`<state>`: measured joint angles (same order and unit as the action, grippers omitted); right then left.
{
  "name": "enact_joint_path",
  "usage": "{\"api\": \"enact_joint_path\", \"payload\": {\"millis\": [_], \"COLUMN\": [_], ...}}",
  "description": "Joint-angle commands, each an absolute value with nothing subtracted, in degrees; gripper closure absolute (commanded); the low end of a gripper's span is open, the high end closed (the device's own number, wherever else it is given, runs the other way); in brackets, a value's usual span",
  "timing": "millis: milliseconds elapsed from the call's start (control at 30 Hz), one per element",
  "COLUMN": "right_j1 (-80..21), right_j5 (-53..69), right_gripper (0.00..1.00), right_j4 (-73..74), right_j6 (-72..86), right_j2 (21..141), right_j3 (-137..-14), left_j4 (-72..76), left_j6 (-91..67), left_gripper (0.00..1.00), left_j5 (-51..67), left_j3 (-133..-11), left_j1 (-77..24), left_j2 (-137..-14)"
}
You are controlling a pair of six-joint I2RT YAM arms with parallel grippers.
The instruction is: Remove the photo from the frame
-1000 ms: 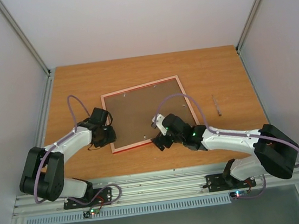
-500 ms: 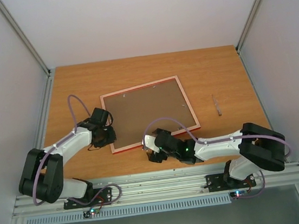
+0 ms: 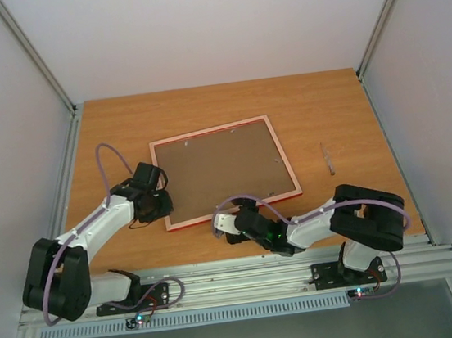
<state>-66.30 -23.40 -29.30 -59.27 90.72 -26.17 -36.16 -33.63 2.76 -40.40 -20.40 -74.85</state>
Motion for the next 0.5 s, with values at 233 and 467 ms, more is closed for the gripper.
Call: {"api": "enact_joint_path", "payload": {"millis": [233, 467], "right_j1": [-66.93, -67.05], "right_j5": [-33.08, -35.37], "right_gripper": [0.17, 0.24], "right_j4": [-38.56, -45.80], "right_j6": [-64.18, -67.62], "right_j2": [98.26, 101.75], "right_j3": [-29.19, -29.01], "left_j4": [-33.86, -33.39], "left_j6": [-33.58, -33.57], "left_gripper": [0.96, 0.96], "left_j5": [4.75, 5.35], "left_j3": [-42.65, -42.67], "left_j1": [-20.65, -20.65], "left_j2": [-71.96, -72.66]}}
